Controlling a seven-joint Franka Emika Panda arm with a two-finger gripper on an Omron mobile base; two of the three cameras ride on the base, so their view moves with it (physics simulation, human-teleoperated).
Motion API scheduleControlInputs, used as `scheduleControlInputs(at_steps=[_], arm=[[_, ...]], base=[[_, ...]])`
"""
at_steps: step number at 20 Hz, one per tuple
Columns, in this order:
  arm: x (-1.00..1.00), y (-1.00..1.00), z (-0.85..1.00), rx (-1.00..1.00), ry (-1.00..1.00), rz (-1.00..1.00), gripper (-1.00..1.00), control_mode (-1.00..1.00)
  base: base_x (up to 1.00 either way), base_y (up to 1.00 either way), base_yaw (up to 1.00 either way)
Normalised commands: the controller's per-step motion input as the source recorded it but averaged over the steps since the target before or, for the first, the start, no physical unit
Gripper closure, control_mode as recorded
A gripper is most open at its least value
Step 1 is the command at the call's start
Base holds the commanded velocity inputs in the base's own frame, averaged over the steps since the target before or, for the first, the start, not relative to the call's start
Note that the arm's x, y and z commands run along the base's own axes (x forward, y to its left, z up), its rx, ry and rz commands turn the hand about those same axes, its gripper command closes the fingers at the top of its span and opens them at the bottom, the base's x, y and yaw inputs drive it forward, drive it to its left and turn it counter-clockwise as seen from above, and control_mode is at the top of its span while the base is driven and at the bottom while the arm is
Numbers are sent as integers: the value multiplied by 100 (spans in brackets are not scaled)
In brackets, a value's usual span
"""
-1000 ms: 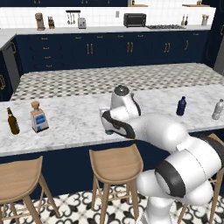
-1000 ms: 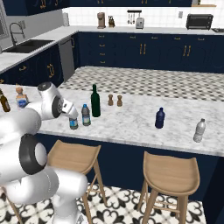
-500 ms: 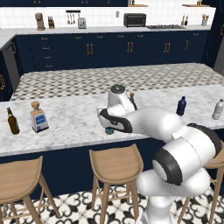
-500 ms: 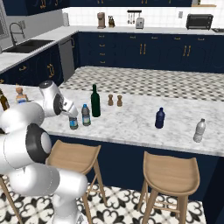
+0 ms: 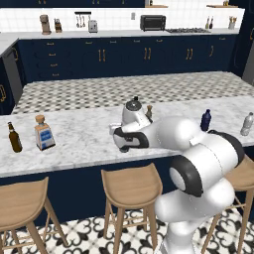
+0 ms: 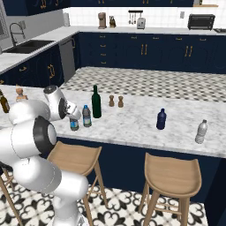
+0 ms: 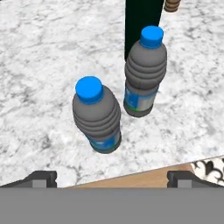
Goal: Move the plastic bottles in the middle to the plastics group, and the glass bottles in the middle to the glass group.
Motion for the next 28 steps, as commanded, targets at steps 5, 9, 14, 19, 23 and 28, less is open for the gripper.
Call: scheduleControlInputs(at_steps=[5,9,14,19,23,28], arm=[[22,0,-8,0,0,3,-100,-100],[20,0,-9,0,0,2,-100,-100],[15,0,-12,0,0,1,-100,-100],[12,3,-15,0,0,1,-100,-100],[16,8,-16,0,0,0,-100,-100],[15,11,-12,0,0,0,-100,-100]], base=[[0,0,0],[0,0,0],[0,0,0],[0,0,0],[0,0,0],[0,0,0]])
